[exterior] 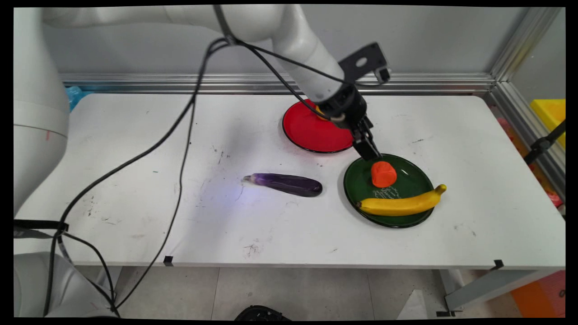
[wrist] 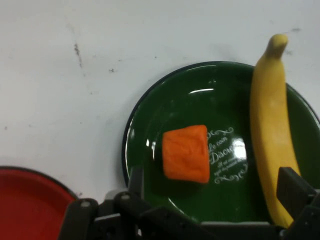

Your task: Pick up the mandarin from the green plate

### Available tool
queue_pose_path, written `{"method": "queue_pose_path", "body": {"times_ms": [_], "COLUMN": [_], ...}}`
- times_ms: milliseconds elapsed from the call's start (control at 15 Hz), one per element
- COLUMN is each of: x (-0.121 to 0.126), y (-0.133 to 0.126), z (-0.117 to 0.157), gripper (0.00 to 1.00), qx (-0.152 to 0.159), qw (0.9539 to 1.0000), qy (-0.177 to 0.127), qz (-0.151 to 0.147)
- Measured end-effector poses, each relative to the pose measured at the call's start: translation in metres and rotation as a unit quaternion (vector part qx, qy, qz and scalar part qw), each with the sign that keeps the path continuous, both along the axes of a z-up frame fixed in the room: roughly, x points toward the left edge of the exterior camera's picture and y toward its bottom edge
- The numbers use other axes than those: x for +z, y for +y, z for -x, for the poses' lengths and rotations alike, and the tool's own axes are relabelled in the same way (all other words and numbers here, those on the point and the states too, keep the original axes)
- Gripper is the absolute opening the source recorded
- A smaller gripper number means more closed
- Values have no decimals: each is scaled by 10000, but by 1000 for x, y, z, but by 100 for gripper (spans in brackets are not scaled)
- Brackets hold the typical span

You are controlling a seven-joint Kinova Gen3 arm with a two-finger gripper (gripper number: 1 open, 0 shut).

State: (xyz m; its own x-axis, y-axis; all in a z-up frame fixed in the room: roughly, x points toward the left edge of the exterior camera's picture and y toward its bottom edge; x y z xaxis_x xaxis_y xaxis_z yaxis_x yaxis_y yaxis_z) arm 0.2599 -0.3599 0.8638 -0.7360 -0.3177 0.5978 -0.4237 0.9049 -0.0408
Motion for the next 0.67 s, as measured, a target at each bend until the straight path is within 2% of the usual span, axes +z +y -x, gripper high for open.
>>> {"method": "queue_pose_path", "body": {"times_ms": [667], "x": [-68], "y": [-32], "z": [51], "gripper": [100], "qx": [-162], "qw": [9990], "qy": [-367], "qz": [-177]}}
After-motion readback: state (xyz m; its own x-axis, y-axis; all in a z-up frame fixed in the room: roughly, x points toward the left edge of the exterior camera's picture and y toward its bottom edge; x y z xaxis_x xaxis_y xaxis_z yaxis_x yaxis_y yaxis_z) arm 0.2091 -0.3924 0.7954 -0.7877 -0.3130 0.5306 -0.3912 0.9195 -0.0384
